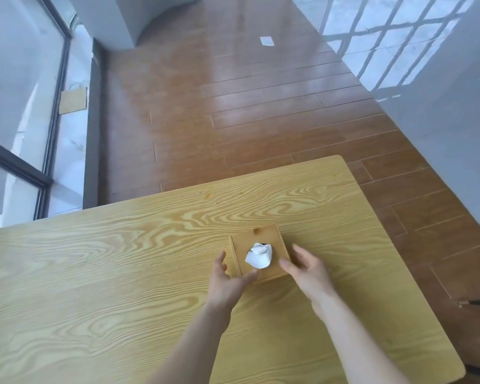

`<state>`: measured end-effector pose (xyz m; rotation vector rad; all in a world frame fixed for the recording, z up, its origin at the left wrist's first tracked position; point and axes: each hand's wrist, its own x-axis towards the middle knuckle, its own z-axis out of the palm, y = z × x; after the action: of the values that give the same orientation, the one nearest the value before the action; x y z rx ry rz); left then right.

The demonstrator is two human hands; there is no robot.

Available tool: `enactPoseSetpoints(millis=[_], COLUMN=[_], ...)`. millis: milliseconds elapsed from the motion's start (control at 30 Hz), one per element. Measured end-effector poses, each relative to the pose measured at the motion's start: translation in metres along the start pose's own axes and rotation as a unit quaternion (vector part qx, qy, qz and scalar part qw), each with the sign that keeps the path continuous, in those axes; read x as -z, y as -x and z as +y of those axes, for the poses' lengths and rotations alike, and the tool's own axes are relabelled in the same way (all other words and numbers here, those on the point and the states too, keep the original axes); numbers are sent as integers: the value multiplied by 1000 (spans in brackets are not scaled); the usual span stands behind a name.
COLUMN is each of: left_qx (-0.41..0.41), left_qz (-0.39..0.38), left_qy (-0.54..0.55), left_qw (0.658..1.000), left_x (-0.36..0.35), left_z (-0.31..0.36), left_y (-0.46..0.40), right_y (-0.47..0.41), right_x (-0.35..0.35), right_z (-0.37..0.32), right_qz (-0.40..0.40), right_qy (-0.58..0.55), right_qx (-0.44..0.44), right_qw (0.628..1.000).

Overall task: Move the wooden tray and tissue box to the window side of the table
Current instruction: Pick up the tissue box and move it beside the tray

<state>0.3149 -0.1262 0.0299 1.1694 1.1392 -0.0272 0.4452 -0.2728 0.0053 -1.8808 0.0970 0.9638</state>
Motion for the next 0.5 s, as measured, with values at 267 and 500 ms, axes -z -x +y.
enactPoseSetpoints(millis=[267, 500], left_qx=[19, 20], left_qz=[-11, -4], left_qy=[5, 20], left_qw=[1000, 1000], left_x=[-9, -8], left_z=[-3, -2], left_y=[-14, -15], right_y=[-5, 1], right_x=[-1, -7], right_z=[-3, -8], right_qz=[-24, -20], right_qy=[-1, 21], right_qx=[6, 21], right_qw=[1000, 999])
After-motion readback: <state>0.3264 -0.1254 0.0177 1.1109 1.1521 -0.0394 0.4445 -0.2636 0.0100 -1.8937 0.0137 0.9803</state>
